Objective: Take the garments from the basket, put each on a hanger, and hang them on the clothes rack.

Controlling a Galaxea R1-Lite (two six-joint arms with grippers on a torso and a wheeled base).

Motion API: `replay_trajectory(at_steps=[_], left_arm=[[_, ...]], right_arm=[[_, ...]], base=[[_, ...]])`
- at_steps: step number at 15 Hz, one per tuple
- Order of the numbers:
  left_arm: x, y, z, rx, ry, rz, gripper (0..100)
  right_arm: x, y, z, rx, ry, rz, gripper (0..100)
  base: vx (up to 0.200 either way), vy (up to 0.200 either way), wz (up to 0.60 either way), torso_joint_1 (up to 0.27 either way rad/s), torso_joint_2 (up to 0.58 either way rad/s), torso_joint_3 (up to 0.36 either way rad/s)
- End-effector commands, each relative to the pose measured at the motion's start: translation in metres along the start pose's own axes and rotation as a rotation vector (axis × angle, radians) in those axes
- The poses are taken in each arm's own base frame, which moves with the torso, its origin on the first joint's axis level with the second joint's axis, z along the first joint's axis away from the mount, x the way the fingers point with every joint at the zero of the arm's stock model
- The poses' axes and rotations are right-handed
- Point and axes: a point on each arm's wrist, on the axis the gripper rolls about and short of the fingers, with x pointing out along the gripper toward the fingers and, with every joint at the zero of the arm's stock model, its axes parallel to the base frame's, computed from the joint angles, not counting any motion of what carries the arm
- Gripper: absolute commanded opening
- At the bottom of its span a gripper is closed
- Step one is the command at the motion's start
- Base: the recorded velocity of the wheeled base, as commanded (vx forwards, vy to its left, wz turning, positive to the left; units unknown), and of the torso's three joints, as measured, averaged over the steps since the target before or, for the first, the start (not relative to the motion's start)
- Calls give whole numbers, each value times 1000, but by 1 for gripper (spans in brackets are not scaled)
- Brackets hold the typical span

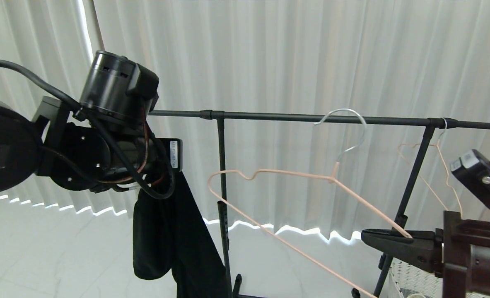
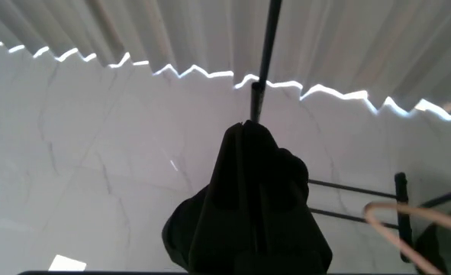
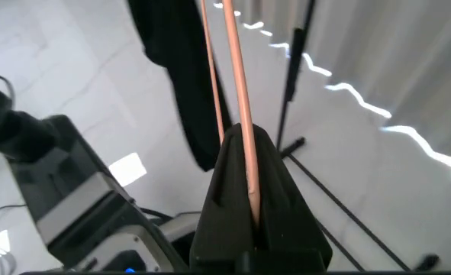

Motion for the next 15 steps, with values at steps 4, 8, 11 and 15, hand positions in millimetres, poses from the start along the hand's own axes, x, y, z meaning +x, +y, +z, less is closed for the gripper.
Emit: replay_trajectory(at_steps=[4, 8, 11, 15], left_arm=[[7, -10, -3, -32, 9, 21, 0], [7, -10, -3, -37, 9, 22, 0], [8, -9, -3, -37, 7, 34, 0], [10, -8, -6, -28, 15, 60, 0]], right_arm=[[41, 16, 5, -3, 71, 65, 0], [53, 18, 9, -1, 64, 65, 0], [57, 15, 10, -3, 36, -15, 0], [54, 16, 12, 2, 10, -30, 0]], base=[[0, 0, 0, 0, 0, 0], [0, 0, 0, 0, 0, 0], [0, 0, 0, 0, 0, 0], [0, 0, 0, 0, 0, 0]])
